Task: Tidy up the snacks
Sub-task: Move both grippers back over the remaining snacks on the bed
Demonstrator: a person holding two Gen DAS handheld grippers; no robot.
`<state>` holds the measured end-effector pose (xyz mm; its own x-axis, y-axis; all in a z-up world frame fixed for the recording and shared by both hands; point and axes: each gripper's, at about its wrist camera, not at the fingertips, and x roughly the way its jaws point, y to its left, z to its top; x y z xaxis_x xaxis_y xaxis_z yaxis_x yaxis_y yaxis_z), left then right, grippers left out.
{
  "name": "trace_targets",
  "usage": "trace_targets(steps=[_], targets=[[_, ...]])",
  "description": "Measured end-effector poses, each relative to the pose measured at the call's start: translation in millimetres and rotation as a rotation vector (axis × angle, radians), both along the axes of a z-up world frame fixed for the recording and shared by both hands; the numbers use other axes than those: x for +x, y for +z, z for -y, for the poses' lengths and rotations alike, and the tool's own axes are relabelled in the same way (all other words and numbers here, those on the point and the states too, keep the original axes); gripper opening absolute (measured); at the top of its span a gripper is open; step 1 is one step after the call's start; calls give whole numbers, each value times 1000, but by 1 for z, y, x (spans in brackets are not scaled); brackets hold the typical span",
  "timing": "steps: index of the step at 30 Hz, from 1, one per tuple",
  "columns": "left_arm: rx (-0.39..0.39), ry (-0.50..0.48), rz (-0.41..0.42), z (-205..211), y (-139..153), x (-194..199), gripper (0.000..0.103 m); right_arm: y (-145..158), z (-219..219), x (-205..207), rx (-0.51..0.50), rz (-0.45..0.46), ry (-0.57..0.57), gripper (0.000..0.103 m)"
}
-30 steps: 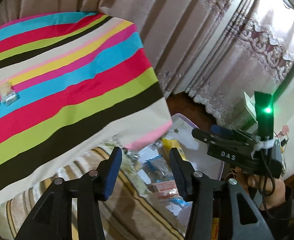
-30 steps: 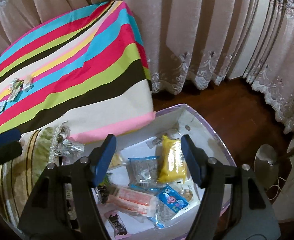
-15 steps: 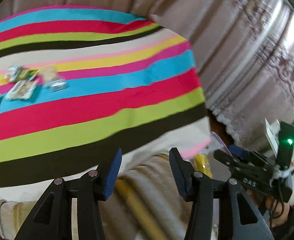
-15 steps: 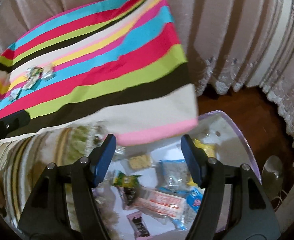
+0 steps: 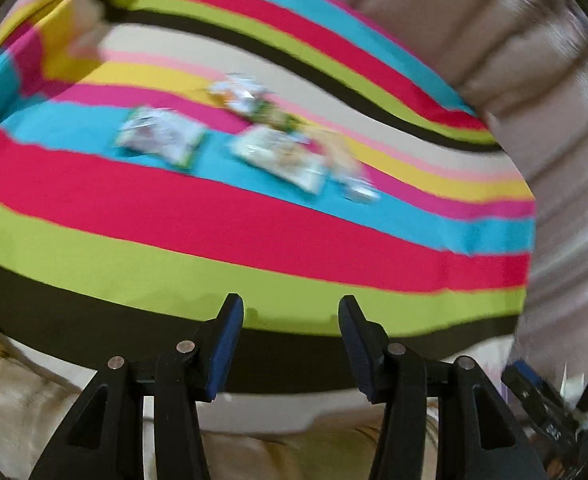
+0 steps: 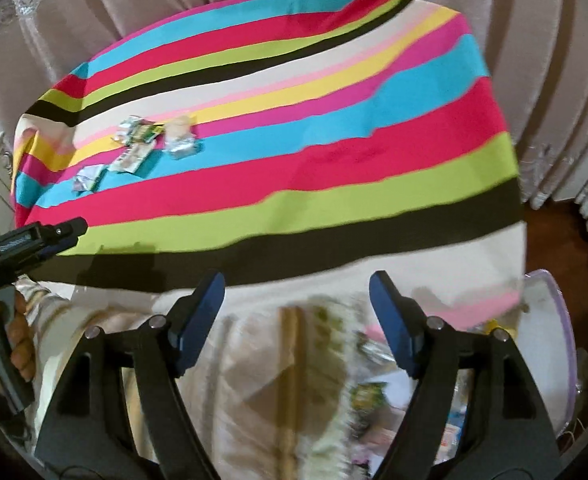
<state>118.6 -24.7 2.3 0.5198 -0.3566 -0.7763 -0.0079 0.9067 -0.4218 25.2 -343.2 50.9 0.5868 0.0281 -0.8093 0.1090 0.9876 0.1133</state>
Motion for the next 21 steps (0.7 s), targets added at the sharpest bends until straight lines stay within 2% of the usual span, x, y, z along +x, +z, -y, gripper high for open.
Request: trace_targets(steps=[6, 14, 21], targets=[[-36, 118, -29, -52, -14, 28, 51, 2, -37, 36, 24, -4, 86, 77], [-73, 130, -31, -70, -25, 70, 51, 1, -84, 72, -13, 4, 206, 77], [-53, 128, 9, -71, -23, 109, 51, -2, -111, 101, -25, 12, 260, 77]])
